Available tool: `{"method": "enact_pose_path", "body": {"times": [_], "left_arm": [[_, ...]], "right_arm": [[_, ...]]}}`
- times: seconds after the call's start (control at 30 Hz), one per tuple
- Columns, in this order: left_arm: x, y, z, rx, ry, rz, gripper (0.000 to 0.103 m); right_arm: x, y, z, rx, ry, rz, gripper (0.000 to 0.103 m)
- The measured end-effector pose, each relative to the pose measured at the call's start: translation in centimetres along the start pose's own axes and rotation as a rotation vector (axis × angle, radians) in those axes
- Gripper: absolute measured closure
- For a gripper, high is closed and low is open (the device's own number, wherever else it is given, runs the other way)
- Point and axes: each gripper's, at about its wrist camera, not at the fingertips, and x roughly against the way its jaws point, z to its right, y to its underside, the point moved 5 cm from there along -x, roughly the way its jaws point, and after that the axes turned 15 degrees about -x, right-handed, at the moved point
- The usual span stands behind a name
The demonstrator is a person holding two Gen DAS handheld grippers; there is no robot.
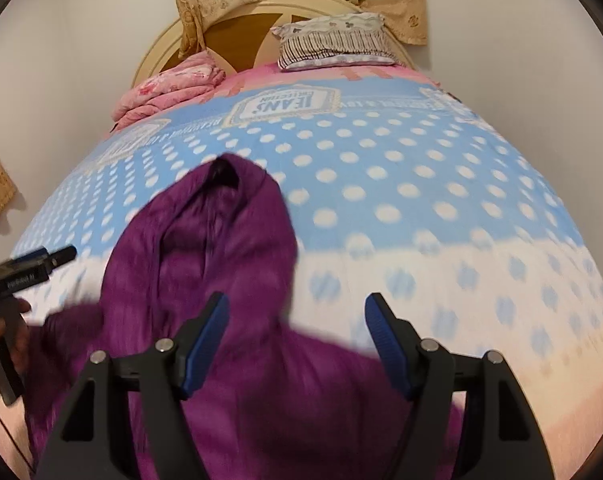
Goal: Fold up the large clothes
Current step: 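Grasp the folded jacket with the right tool while the left tool grasps it too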
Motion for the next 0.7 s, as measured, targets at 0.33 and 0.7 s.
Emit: {"method": "enact_pose_path", "body": {"times": [0.33,0.7], "left_arm": [[-7.7,-2.4,0.5,0.074,0.137,-0.041,0.002],[-7.5,-2.7,4.8,-0.081,0.286,-0.003,0.102]], "right_arm": [[-8.7,-4.2,-1.3,-0.001,0.012,-0.043,0.029],[-9.7,-1.8,-1.7,0.081,-0.015,-0.109,0.094]]}}
